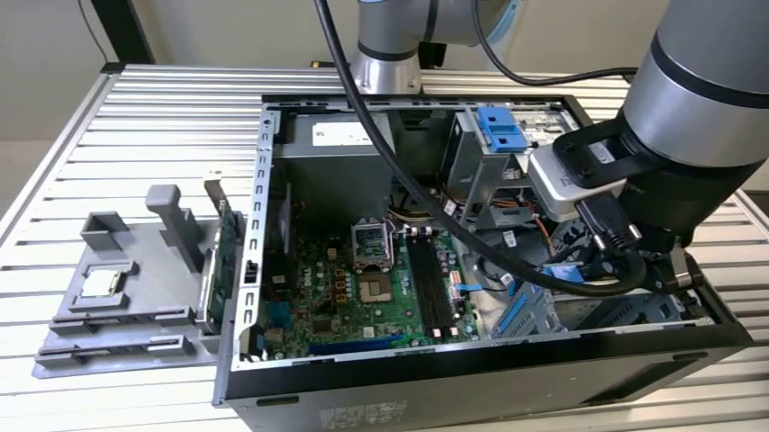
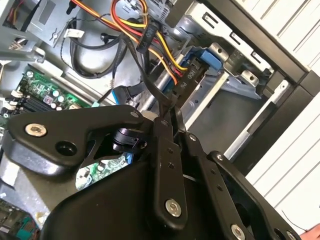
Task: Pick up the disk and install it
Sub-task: 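Insert the second disk wire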
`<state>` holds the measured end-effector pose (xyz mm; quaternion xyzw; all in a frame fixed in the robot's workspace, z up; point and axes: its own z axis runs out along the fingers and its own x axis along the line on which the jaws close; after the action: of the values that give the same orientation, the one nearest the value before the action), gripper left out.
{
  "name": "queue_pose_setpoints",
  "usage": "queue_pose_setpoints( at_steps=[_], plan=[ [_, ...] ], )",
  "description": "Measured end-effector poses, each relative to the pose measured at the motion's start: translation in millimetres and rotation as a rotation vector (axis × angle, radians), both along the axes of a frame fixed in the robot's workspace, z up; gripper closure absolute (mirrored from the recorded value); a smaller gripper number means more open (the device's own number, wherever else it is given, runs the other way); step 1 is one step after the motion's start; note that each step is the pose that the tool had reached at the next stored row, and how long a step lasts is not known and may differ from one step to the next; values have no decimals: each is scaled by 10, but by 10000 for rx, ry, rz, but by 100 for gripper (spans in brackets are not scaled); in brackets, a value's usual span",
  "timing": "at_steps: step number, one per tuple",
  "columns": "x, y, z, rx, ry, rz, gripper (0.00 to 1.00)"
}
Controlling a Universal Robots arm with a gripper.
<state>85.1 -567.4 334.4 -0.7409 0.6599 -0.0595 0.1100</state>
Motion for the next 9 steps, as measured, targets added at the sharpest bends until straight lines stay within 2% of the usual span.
queue_pose_setpoints(
  at_steps=[9],
  plan=[
    [0, 3, -7, 30, 1, -29, 100]
  ],
)
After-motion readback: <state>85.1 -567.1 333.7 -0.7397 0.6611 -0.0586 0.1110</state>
